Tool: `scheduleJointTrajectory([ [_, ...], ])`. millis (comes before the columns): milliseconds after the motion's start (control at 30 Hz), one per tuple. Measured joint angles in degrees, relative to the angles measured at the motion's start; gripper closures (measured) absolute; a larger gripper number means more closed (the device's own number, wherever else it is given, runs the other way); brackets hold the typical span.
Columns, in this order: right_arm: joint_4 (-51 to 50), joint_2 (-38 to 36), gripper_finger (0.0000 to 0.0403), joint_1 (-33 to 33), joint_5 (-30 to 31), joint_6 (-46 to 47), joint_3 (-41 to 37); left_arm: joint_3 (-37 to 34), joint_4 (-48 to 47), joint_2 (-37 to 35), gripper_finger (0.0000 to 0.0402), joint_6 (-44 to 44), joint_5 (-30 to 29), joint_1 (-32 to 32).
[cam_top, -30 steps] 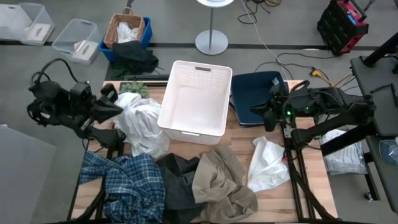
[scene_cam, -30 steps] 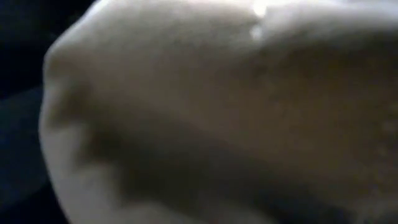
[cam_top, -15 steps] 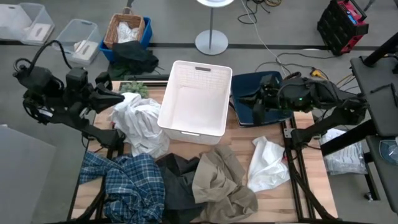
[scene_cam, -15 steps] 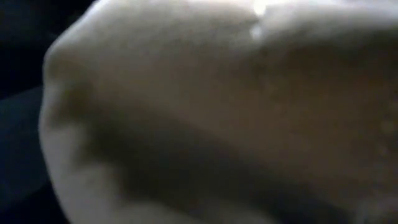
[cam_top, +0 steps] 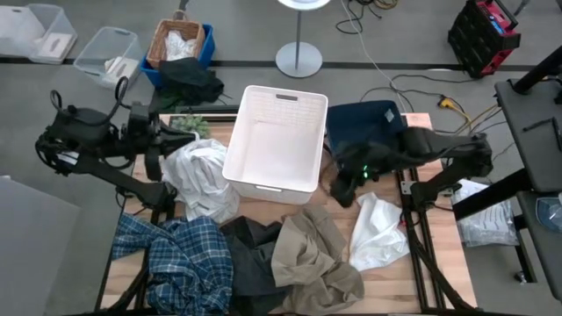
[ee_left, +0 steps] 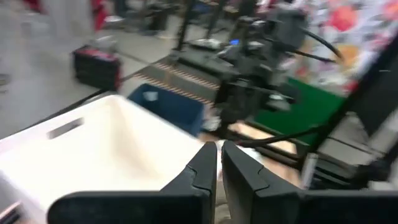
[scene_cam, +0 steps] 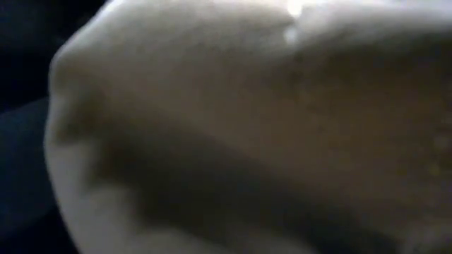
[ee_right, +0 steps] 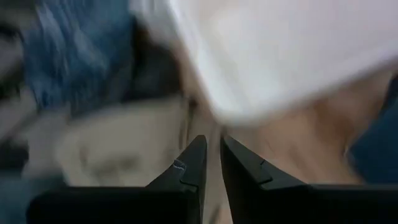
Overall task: Sort clothes
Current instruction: Put the brown pants into the white bin
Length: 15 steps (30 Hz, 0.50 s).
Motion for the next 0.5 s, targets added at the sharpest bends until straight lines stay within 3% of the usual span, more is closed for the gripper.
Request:
scheduleJointTrajectory([
  [133,-10.89,4.21,0.0359,4.58,-3.59,4.24,-4.20,0.00,-2.17,0.02,0.0395,-0.58,-3.48,0.04],
  [300,0.15,8.59,0.0308,11.97,-5.96,4.95,-11.49,-0.70,-2.24,0.04,0.0395,-0.34,-3.98,0.04],
  [500,4.90,13.23,0.0216,13.14,-5.85,10.15,-19.72,-1.11,-3.25,-0.04,0.0395,-0.23,-4.00,0.04],
])
